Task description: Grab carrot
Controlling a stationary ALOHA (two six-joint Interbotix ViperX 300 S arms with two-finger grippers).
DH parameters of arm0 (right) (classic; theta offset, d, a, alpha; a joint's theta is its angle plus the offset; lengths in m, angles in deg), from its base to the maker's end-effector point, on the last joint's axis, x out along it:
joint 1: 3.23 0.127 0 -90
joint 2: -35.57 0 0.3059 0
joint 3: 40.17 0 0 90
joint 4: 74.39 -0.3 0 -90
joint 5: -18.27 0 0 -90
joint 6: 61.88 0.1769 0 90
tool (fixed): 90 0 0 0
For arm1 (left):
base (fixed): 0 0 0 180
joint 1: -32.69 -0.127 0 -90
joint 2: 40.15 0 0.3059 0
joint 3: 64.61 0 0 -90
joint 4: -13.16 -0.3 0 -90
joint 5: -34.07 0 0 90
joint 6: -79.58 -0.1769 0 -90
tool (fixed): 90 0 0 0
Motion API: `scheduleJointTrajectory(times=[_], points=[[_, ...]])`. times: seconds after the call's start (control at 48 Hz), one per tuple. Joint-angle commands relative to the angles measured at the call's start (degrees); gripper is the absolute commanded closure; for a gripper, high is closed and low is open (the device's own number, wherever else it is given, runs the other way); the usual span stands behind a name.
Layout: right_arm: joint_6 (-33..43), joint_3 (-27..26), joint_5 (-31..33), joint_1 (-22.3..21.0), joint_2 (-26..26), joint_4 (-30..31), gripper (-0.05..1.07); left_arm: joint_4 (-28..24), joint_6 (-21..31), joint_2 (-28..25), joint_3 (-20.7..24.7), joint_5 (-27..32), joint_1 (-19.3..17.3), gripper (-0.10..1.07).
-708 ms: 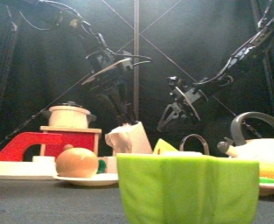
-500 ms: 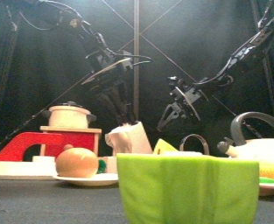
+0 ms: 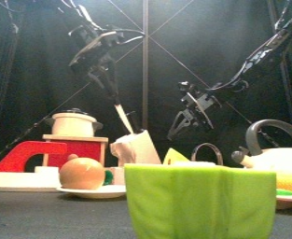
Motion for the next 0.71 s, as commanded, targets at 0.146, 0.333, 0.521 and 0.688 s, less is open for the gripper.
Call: scheduleJointTrajectory(times=[0.146,0.333,0.521,0.688], points=[[0.0,0.4,-0.4,0.1,-3.4,0.0,0.45,-3.5,-0.1,7.6,-4.8,-0.3,4.7,0.42],[0.4,2.2,0.2,2.6,-7.2,-0.4,0.45,-7.7,0.2,12.7,-11.2,-3.6,9.1,0.42],[0.8,4.7,2.7,11.9,-12.0,-2.7,0.45,-11.5,0.4,17.8,-18.1,-15.6,9.8,0.42],[0.7,4.1,13.4,20.0,-15.5,-13.4,0.45,-13.6,0.1,22.1,-24.3,-26.5,7.6,0.42]])
